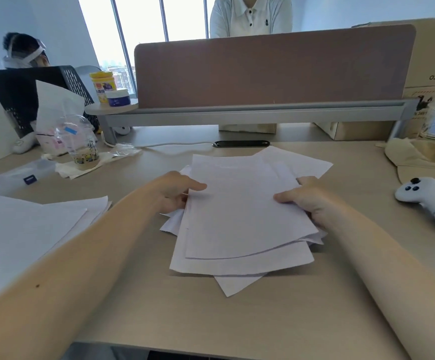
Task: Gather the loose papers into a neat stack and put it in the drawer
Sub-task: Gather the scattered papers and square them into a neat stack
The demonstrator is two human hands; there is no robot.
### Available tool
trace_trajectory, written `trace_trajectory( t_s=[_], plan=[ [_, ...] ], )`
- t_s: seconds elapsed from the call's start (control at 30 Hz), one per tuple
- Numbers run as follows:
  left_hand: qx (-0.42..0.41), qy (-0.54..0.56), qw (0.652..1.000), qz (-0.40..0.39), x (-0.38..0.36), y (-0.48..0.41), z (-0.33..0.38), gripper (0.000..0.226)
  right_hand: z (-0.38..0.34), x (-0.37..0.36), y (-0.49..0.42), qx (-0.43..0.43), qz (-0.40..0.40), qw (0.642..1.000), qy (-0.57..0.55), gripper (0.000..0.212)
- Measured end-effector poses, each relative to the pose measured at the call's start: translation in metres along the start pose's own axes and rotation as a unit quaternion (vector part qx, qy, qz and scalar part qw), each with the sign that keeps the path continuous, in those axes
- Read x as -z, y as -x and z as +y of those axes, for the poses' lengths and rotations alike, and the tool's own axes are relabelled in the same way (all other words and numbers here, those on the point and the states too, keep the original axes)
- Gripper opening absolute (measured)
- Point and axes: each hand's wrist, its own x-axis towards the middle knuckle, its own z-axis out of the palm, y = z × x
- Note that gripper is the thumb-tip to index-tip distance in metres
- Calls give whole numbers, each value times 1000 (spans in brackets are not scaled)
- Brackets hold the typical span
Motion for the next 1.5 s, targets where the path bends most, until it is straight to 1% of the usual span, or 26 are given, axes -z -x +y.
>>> trace_trajectory(
  t_s=[0.1,0.17,0.23,0.3,0.33,0.37,0.47,0.6,0.67,0.73,0.77,0.8,0.83,0.87,0.9,0.93,0.97,1.0,1.03,1.1,1.23,1.3,1.37,1.4,1.47,1.5],
  plan=[
    [-27,-20,999,-23,-12,1,-9,33,3,-6,1,12,-8,1000,27,33],
    [-46,-79,996,-18,-16,1,-12,22,4,-6,0,7,-18,999,33,30],
    [-93,-156,982,60,-10,-3,-9,10,1,0,0,16,2,998,55,24],
    [-109,-182,965,154,5,-11,-4,12,-1,13,-4,29,60,993,100,22],
    [-93,-169,966,172,14,-12,-2,15,-1,20,-8,28,85,989,116,26],
    [-63,-142,974,163,21,-12,-1,20,0,25,-9,23,96,987,126,30],
    [4,-71,995,70,27,-5,3,24,3,29,-11,0,87,987,135,36],
    [2,-64,997,-36,10,5,4,20,0,24,-13,-11,45,997,60,31],
    [-3,-93,992,-86,0,9,1,17,2,22,-12,-12,34,998,55,27],
    [-8,-119,988,-102,-6,12,-1,14,5,22,-13,-10,32,996,78,18],
    [-13,-122,989,-84,-7,13,-1,16,6,23,-13,-6,39,995,94,15],
    [-28,-134,990,-43,-5,11,0,17,7,26,-16,2,55,993,107,12],
    [-49,-179,982,19,2,6,0,24,7,31,-18,11,75,990,118,9],
    [-71,-263,958,88,12,0,-1,37,8,37,-20,20,93,988,123,8],
    [-78,-359,919,146,24,-4,-2,51,8,41,-19,23,103,987,125,9],
    [-61,-440,879,173,36,-5,-4,65,9,45,-20,24,109,986,120,11],
    [-24,-491,854,173,48,-6,-7,74,10,48,-19,25,115,986,121,11],
    [10,-512,844,155,55,-5,-8,75,11,50,-20,27,123,985,121,14],
    [34,-515,846,136,61,-6,-9,74,11,50,-19,28,133,983,121,20],
    [51,-492,862,111,64,-7,-7,67,11,49,-20,32,143,982,116,28],
    [68,-451,885,91,66,-8,-2,57,10,48,-19,43,144,982,118,28],
    [52,-442,892,80,69,-11,-3,40,11,49,-19,47,143,981,121,28],
    [6,-424,902,80,68,-11,-4,18,11,50,-19,46,136,983,118,27],
    [-24,-396,913,89,68,-11,-3,4,11,51,-20,49,131,983,119,22],
    [-67,-300,946,98,72,-13,1,15,9,51,-17,46,116,984,129,7],
    [-74,-251,962,81,74,-13,5,20,8,52,-16,46,109,984,135,15]
  ],
)
